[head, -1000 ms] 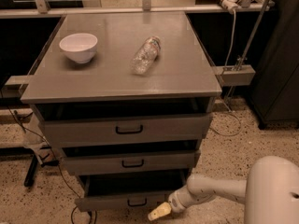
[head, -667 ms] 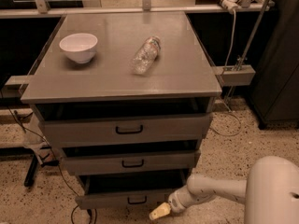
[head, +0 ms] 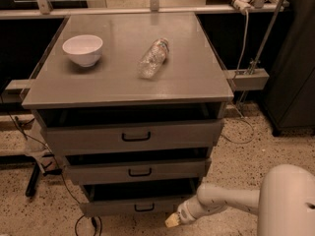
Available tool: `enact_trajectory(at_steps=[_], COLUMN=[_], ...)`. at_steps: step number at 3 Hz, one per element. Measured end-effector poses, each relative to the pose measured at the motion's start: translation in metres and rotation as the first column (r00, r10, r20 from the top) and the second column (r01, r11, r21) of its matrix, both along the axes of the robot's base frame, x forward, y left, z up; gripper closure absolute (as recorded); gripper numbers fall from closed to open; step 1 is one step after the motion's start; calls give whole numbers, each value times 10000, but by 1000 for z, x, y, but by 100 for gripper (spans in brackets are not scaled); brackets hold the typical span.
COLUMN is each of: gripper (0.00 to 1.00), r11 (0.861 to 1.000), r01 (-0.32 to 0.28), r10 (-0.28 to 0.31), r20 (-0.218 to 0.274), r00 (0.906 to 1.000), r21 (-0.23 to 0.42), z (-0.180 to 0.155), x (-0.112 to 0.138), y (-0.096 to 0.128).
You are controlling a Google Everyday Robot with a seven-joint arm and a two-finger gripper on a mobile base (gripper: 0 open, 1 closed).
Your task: Close bottom drawer
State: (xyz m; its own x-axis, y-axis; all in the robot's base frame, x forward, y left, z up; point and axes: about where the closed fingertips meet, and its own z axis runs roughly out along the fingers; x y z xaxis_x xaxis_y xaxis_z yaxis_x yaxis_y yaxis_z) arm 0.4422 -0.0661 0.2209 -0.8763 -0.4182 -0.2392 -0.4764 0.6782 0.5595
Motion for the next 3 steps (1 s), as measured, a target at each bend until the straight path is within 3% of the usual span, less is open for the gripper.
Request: enact_trajectory(at_steps=[1,2,3], gripper=[89,100,100], r11=[10000,9991,9969], r01=[-61,-2,150], r10=[61,8,-119], r20=[-21,137,402], r00=[10000,9999,9991], r21=[-55,-427,-772], z=[-2,-13,-26], x=[2,23,53], y=[2,2,2])
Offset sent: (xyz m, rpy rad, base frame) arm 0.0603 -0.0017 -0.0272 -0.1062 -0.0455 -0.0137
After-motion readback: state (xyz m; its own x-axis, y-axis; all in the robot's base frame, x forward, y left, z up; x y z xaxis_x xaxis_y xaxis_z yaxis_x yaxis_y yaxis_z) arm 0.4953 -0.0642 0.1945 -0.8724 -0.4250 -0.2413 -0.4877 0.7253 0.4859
